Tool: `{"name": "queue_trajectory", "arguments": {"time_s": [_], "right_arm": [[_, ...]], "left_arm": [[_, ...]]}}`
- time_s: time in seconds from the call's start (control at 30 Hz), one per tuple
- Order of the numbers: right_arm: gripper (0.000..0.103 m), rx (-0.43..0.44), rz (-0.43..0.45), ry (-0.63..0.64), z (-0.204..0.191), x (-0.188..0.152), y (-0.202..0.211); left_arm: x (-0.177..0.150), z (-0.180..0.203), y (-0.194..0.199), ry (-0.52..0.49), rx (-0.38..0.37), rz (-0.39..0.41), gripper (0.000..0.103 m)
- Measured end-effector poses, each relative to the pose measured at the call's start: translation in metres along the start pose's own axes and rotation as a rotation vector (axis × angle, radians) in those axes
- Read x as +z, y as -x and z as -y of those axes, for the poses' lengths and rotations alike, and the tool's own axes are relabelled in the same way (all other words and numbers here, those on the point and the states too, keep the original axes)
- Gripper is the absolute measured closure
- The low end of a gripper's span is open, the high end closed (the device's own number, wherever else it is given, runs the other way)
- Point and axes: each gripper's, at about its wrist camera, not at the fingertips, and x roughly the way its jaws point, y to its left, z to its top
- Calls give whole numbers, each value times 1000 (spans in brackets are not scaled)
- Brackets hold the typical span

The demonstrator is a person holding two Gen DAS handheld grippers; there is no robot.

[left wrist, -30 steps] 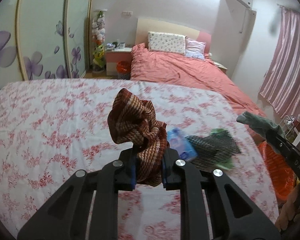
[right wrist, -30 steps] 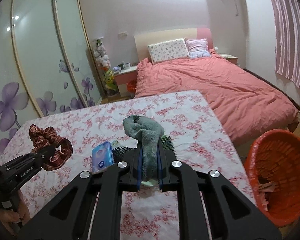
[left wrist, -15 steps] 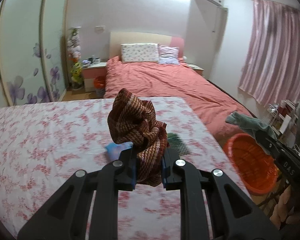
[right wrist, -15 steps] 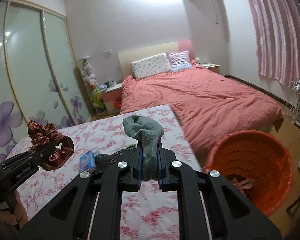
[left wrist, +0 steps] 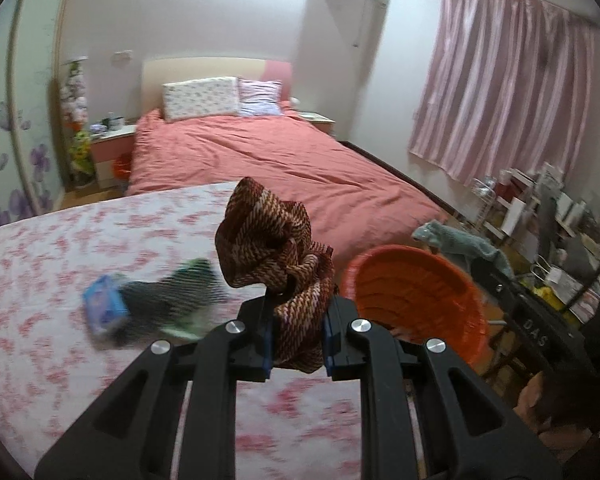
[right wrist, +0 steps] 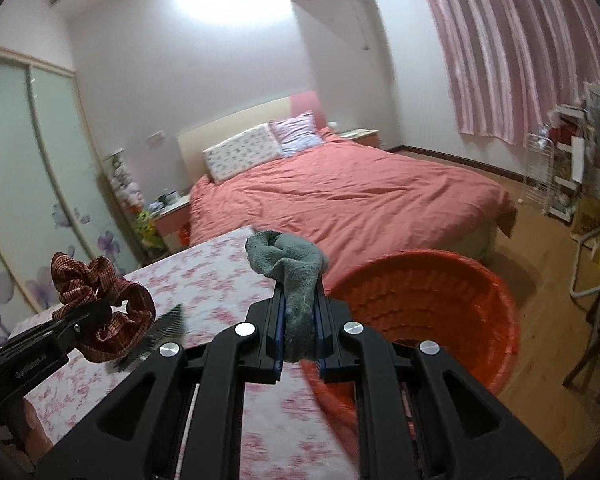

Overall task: Collect trash
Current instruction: 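Carry scrunchie and sock over the orange basket and open both tools, then grasp the blue tissue pack with the left tool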

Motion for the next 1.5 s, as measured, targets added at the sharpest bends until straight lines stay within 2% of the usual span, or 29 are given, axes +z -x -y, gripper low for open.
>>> {"name": "queue_trajectory", "arguments": {"time_s": [0.3,0.37,0.4,0.43,0.47,0.53,0.63,0.83,0.97,1.17,1.3,1.4,1.5], "right_arm": [[91,-71,-2,-86,50,0,-14],[90,-81,-16,-101,61,0,-21],[84,-90,-26,-112,66,0,-27],[75,-94,-37,-120,72,-1,-31],[71,-98,-51,-129,77,-2,-36],[50,-110,-71,-144,88,-7,-40],[45,-126,-90,-147,96,-16,-43],[33,-152,-114,-117,89,-24,-43],[30,-150,-124,-80,76,-26,-41],[29,-129,-144,-33,54,-29,-41],[26,-113,-156,1,36,-32,-41],[26,-104,-167,27,24,-36,-43],[26,-87,-181,44,15,-39,-46]], "left_arm": [[-9,71,-54,-75,-133,-66,83],[-12,85,-71,-88,-145,-86,78],[-13,89,-78,-92,-142,-91,78],[-14,95,-86,-98,-140,-101,72],[-15,97,-93,-101,-140,-112,66],[-18,99,-108,-102,-127,-133,55],[-23,92,-117,-102,-103,-153,50],[-31,58,-112,-93,-12,-161,30],[-39,27,-96,-84,60,-146,22],[-46,-31,-73,-38,162,-136,16],[-51,-84,-62,30,264,-138,11],[-53,-133,-57,114,342,-143,11],[-53,-166,-58,196,388,-150,12]]}}
